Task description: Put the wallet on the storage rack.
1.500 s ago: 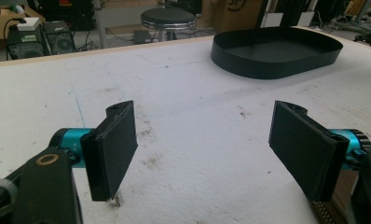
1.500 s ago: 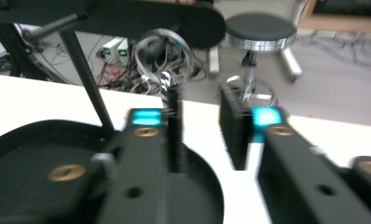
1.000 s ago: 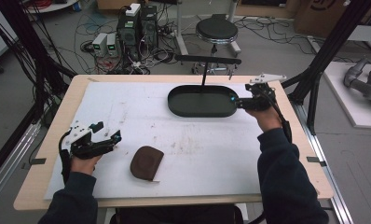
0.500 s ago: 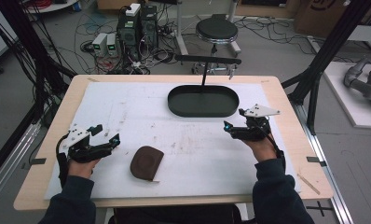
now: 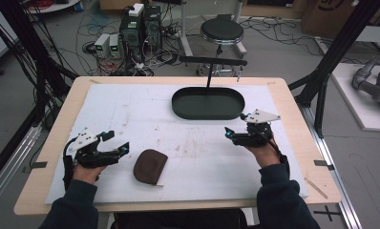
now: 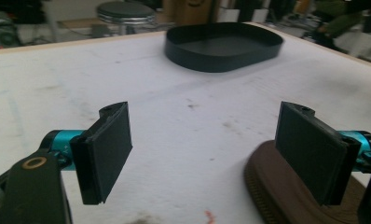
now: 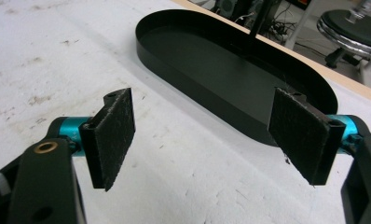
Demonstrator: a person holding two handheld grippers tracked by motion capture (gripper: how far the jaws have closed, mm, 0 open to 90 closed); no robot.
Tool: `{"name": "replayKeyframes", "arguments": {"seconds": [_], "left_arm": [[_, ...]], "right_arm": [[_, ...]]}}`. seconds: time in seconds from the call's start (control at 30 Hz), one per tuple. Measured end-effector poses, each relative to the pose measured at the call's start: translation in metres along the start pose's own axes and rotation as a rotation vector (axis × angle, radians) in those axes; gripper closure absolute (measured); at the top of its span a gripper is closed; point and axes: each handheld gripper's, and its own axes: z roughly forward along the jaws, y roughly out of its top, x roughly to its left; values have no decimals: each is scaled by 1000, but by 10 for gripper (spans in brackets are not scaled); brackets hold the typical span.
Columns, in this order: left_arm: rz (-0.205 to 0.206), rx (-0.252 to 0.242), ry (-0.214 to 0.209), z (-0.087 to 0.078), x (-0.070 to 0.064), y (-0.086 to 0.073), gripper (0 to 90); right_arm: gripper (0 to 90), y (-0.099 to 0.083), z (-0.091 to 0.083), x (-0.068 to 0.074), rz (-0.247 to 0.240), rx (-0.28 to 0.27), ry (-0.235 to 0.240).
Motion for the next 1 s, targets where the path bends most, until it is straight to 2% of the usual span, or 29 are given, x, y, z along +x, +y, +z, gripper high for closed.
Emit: {"name": "replayKeyframes", "arguments": {"seconds": [0.1, 0.13, 0.2, 0.3, 0.33, 0.4, 0.43, 0.47, 0.5, 0.57, 0.67, 0.7, 0.77, 1.0], "left_arm": [[-1, 6, -68, 6, -11, 0, 187], [-1, 6, -68, 6, -11, 0, 187], [12, 27, -84, 9, -16, -1, 187], [2, 73, -123, 14, -19, -5, 187], [-1, 99, -154, 17, -20, -7, 187], [-1, 112, -168, 19, -21, -8, 187], [8, 130, -181, 21, -22, -9, 187], [13, 170, -202, 24, -23, -11, 187], [13, 170, -202, 24, -23, -11, 187], [8, 217, -220, 27, -24, -13, 187], [10, 305, -252, 30, -24, -17, 195], [10, 305, -252, 30, -24, -17, 198], [19, 338, -257, 32, -25, -19, 222], [-5, 340, -233, 37, -27, -19, 237]], "right_arm": [[237, 1, -1, 3, -11, -6, 4], [237, 1, -1, 3, -11, -6, 4], [237, 1, -1, 4, -16, -12, 4], [238, 2, -2, 5, -20, -21, 12], [238, 2, -2, 7, -24, -21, 15], [240, 3, -1, 8, -26, -21, 17], [241, 3, -1, 8, -26, -22, 16], [241, 3, -1, 8, -25, -22, 16], [241, 3, -1, 8, -25, -22, 16], [241, 3, -1, 8, -28, -18, 18], [240, 3, -1, 8, -26, -20, 17], [241, 3, -1, 8, -26, -20, 17], [242, 2, -1, 8, -27, -21, 17], [246, 2, -2, 7, -25, -23, 17]]}}
